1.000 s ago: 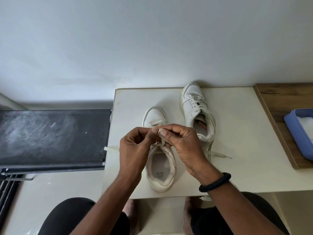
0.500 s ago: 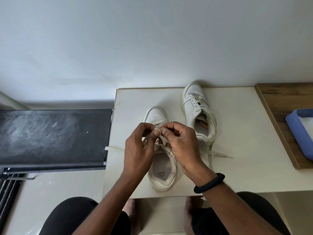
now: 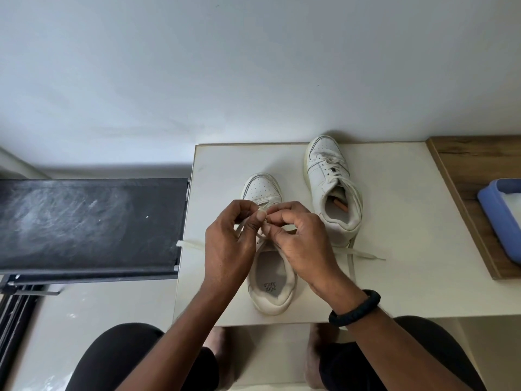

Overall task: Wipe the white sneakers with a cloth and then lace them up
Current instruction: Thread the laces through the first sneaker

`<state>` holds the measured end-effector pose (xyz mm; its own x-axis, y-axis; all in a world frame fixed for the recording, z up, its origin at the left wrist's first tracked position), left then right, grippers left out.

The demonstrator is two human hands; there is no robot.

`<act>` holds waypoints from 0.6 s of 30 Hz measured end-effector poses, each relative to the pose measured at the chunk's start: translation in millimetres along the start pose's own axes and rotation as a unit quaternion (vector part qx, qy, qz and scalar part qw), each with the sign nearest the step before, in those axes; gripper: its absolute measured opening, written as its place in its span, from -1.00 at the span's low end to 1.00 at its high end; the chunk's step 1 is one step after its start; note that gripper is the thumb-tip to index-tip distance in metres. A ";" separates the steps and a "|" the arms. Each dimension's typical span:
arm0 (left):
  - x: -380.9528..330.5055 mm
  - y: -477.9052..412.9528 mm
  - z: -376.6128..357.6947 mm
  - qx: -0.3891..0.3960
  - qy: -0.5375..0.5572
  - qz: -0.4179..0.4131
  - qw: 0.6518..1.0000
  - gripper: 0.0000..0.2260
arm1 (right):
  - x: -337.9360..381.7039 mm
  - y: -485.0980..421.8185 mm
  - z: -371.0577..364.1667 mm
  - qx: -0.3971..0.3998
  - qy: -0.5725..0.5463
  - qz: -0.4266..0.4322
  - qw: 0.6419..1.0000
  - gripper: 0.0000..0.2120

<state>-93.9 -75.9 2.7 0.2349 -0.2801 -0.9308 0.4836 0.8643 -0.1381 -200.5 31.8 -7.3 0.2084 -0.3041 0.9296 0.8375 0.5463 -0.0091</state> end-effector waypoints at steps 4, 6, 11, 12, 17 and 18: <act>-3.3 1.6 0.0 -0.001 -0.011 -0.014 1.000 -0.92 | 11.7 0.0 -0.3 -0.007 0.042 0.079 0.996 -0.94; -5.5 1.8 -0.4 -0.008 -0.031 -0.038 0.999 -0.92 | 15.7 0.4 -1.7 -0.009 0.067 0.107 0.992 -0.92; -10.4 2.0 3.0 -0.022 -0.043 -0.061 0.997 -0.92 | 21.2 1.6 -5.4 0.007 0.081 0.138 0.987 -0.89; -11.3 1.9 4.4 -0.025 -0.044 -0.063 0.997 -0.92 | 21.8 1.6 -5.8 0.011 0.082 0.139 0.987 -0.88; -20.1 2.1 5.2 -0.028 -0.065 -0.094 0.993 -0.91 | 19.5 -0.5 -5.5 0.027 0.119 0.138 0.983 -0.85; -21.6 2.1 4.6 -0.025 -0.074 -0.099 0.992 -0.90 | 19.3 -0.8 -4.9 0.026 0.130 0.141 0.981 -0.85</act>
<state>-94.1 -70.0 24.0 0.2630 -0.5016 -0.8242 0.4915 0.8047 -0.3329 -194.7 21.7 8.8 0.5551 -0.3210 0.7673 0.7030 0.6742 -0.2266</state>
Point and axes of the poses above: each hand's wrist, its own y-axis away from the middle knuckle, its own z-axis out of the back of the hand, x = y × z, the point moved 9 cm from there along -y, towards the middle knuckle, and after that the axes turned 10 degrees about -x, right-handed, at the moved point
